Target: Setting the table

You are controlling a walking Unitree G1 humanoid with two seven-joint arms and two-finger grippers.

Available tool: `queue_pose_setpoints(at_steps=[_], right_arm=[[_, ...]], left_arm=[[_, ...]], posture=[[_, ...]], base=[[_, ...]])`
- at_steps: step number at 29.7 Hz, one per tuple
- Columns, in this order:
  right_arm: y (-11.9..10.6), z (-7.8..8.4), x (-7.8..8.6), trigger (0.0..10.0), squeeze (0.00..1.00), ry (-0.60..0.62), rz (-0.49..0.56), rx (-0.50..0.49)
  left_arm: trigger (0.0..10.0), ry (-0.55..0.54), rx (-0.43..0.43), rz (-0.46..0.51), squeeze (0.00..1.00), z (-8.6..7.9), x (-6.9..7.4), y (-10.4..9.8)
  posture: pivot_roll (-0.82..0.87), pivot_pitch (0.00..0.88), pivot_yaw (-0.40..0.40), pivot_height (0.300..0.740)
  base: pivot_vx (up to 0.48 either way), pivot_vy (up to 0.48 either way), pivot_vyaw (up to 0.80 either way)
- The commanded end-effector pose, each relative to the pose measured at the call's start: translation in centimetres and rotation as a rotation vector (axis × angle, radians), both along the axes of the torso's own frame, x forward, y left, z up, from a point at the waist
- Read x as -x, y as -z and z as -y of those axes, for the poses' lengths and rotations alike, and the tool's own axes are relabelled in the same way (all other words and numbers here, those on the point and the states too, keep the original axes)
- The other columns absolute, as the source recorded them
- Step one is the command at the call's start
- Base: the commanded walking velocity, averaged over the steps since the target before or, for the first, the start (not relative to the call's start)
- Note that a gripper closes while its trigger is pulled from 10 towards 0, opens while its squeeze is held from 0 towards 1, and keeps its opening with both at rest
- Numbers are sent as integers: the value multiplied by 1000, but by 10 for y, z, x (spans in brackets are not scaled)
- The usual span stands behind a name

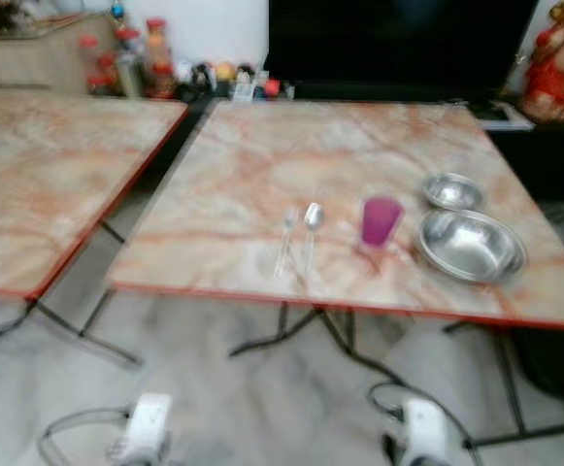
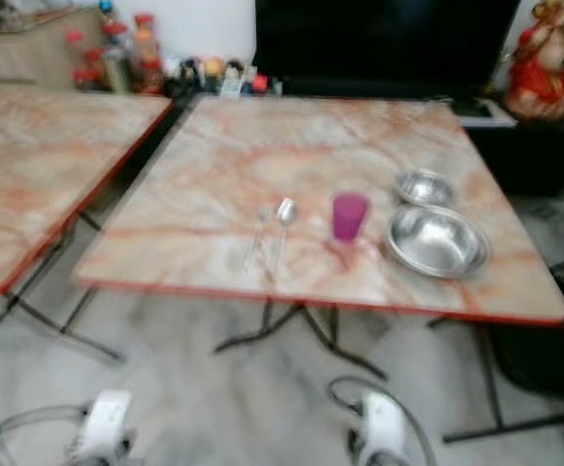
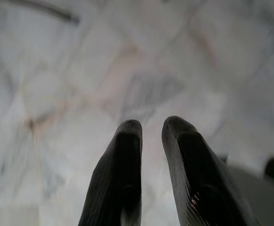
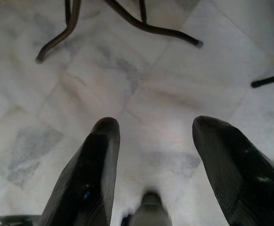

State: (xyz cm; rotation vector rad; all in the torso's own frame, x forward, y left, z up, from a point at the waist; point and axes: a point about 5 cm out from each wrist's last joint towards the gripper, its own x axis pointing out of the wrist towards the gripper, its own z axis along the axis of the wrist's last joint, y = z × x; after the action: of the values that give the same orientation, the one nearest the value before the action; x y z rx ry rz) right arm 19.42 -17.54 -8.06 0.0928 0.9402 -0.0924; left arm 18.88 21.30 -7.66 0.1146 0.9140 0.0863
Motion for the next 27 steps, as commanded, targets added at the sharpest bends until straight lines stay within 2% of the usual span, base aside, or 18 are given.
queue_pose_setpoints(at_steps=[1, 5, 8, 9, 13, 14, 16, 18, 21, 22, 23, 27], right_arm=[[3, 12, 9, 10000, 0, 29, -29, 18], [3, 11, 8, 10000, 0, 26, -29, 17], [3, 11, 8, 10000, 0, 23, -30, 17], [3, 11, 7, 10000, 0, 20, -32, 17], [3, 11, 7, 10000, 0, 18, -33, 18], [3, 11, 7, 10000, 0, 20, -32, 17], [3, 12, 7, 10000, 0, 21, -32, 17], [3, 12, 7, 10000, 0, 21, -31, 18], [2, 12, 7, 10000, 0, 20, -30, 18], [2, 11, 6, 10000, 0, 21, -28, 16], [2, 11, 6, 10000, 0, 26, -25, 12], [2, 11, 6, 10000, 0, 37, -18, 9]], left_arm=[[10000, 9, 17, 12, 0, 8, -6, -1], [10000, 13, 9, 37, 0, 10, -9, -3], [10000, 19, -13, -4, 0, 12, -11, -3], [10000, 15, -49, -21, 0, 9, -11, -3], [10000, 21, -68, -26, 0, 8, -11, -3], [10000, 5, -119, -140, 0, 7, -2, 3], [10000, -5, -128, -154, 0, 6, -1, 3], [10000, -62, -82, -108, 0, 1, -5, 0], [10000, -88, -74, -73, 0, -4, -8, -3], [10000, -164, -40, -78, 0, -8, -6, -2], [10000, -177, -22, -68, 0, -9, -6, -3], [10000, -102, 5, -53, 0, -5, -8, -3]], posture=[[7, 0, -1, 740], [12, 0, 0, 740], [19, 0, -2, 740], [23, 0, -5, 740], [23, 0, -5, 740], [11, 0, 1, 740], [12, 0, -1, 740], [14, 0, -3, 740], [10, 0, -3, 740], [4, 6, 0, 740], [2, 7, 1, 740], [-13, 4, 8, 740]], base=[[379, 0, 0], [139, 0, 0], [0, 0, 0], [0, 0, 0], [0, 0, 0], [0, 0, 0], [0, 0, 0], [0, 0, 0], [0, 0, 0], [0, 0, 0], [0, 0, 0], [0, 0, 0]])
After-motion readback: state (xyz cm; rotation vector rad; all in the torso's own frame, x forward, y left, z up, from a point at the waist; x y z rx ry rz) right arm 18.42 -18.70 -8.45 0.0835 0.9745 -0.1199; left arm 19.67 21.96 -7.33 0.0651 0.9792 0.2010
